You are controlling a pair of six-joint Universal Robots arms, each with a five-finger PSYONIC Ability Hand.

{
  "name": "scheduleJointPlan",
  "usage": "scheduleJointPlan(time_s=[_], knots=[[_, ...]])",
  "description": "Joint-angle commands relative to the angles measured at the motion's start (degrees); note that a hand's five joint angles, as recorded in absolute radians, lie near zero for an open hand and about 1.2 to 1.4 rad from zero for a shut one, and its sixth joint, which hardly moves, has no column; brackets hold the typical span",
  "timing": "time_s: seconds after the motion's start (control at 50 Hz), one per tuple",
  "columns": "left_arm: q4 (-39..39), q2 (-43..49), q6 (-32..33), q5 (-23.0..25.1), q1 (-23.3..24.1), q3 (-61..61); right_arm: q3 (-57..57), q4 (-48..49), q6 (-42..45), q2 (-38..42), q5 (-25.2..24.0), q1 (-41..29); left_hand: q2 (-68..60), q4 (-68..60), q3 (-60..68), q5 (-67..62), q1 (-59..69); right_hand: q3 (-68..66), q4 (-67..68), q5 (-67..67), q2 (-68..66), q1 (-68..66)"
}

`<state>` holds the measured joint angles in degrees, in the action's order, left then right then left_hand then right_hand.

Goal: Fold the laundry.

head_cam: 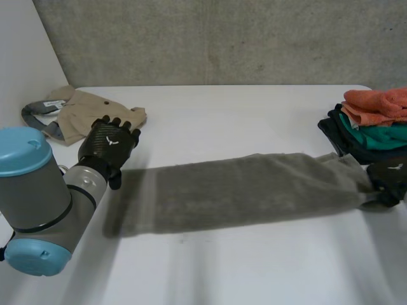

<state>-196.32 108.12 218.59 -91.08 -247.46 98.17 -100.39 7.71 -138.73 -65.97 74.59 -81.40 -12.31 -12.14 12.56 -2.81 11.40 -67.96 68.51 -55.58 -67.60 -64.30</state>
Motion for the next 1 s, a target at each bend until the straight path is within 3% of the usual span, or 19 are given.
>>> scheduleJointPlan(time_s=[0.02,0.12,0.18,0.34,0.44,0.56,0.66,0.72,0.74,0.82,1.0], knots=[[0.15,-1.77,0.0,-0.15,-0.13,0.09,0.1,0.55,10.12,-3.37,1.78,10.62,1.09,0.91,-1.34,1.59,-0.18,-12.04,11.49,-14.42,-12.4,-15.7],[0.23,-2.83,0.0,-0.15,-0.65,1.06,1.07,0.82,12.88,-6.0,1.87,8.99,1.09,0.91,-1.34,1.59,-0.18,-12.04,11.49,-14.42,-12.4,-15.7],[0.32,-3.44,0.0,-0.15,-0.74,1.41,2.3,1.17,9.72,-9.96,1.35,0.03,1.09,0.91,-1.34,1.59,-0.18,-12.04,11.49,-14.42,-12.4,-15.7],[0.67,-5.99,-0.62,-0.24,-1.09,2.29,4.23,9.24,2.77,-10.76,0.82,-21.67,1.26,1.08,-1.51,1.76,-0.35,-12.04,11.49,-14.42,-12.4,-15.7],[0.67,-7.49,-1.76,-0.24,-1.09,2.81,4.41,18.81,3.38,-6.3,-1.63,-39.58,1.09,0.91,-1.34,1.59,-0.18,-12.04,11.49,-14.42,-12.4,-15.7],[0.67,-7.66,-2.29,-0.24,-0.48,2.9,5.9,22.35,5.49,3.9,-5.95,-51.75,1.26,1.08,-1.5,1.75,-0.35,-12.04,11.49,-14.42,-12.4,-15.7],[0.59,-7.58,-2.37,-0.06,-0.22,2.73,7.13,21.04,8.91,11.46,-5.6,-54.57,1.26,1.08,-1.51,1.76,-0.35,-12.04,11.49,-14.42,-12.4,-15.7],[0.32,-7.4,-2.37,-0.06,0.14,2.03,6.79,19.9,9.54,11.57,-4.9,-54.05,1.26,1.08,-1.51,1.76,-0.35,-8.93,8.38,-11.32,-9.3,-12.59],[0.32,-7.31,-2.37,-0.06,0.31,1.85,6.17,19.2,9.01,10.52,-5.24,-53.7,1.26,1.08,-1.51,1.76,-0.35,16.58,-17.13,14.19,16.21,12.92],[-0.03,-7.05,-2.46,-0.06,2.68,-0.34,3.63,18.93,4.64,5.7,-4.81,-52.3,1.26,1.08,-1.51,1.76,-0.35,56.95,-57.5,54.57,56.59,53.29],[-0.12,-3.71,-2.64,-0.15,9.36,-5.44,-3.32,14.19,-17.0,-6.71,-4.37,-39.46,0.92,0.74,-1.17,1.42,-0.01,57.96,-58.51,55.58,57.6,54.3]])
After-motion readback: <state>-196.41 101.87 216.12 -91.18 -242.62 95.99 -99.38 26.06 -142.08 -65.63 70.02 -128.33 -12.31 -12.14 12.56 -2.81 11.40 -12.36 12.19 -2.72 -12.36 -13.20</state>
